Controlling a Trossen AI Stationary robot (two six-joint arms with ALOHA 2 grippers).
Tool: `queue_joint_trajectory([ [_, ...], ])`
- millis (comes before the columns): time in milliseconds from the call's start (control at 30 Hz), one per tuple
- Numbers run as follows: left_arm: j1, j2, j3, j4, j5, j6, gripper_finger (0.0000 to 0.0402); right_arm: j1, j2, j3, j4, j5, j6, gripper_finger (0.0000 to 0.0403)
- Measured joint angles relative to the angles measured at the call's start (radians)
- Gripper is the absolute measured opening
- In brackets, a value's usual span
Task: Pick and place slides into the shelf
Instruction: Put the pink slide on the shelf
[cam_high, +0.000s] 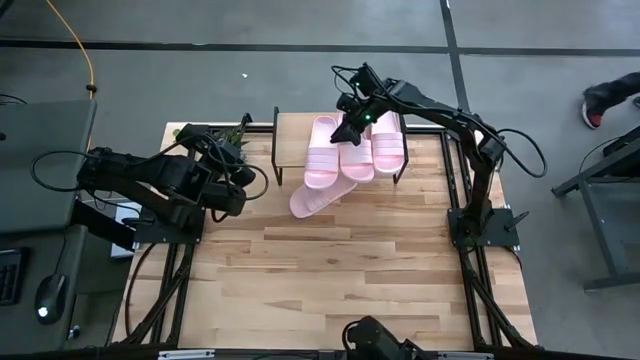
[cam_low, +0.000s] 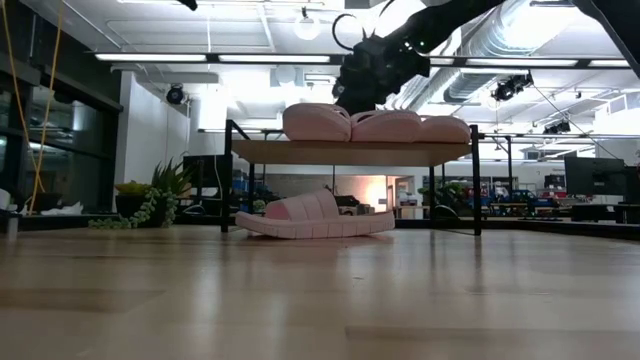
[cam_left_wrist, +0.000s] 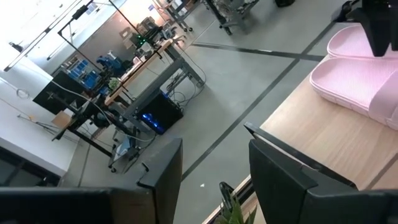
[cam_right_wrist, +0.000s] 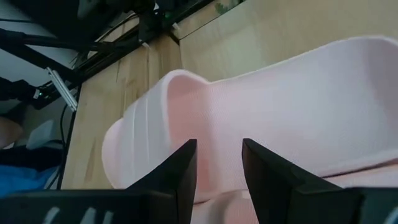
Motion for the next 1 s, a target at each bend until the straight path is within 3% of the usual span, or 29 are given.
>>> queue_joint_trajectory([
  [200, 0.0, 0.0, 0.0, 0.001, 0.0, 0.0, 0.0168, 0.003, 0.0, 0.001, 0.008, -0.068, 0.001, 0.0119],
  [1000, 0.0, 0.0, 0.0, 0.003, 0.0, 0.0, 0.0168, 0.088, 0.004, 0.001, -0.008, -0.045, -0.003, 0.0119],
])
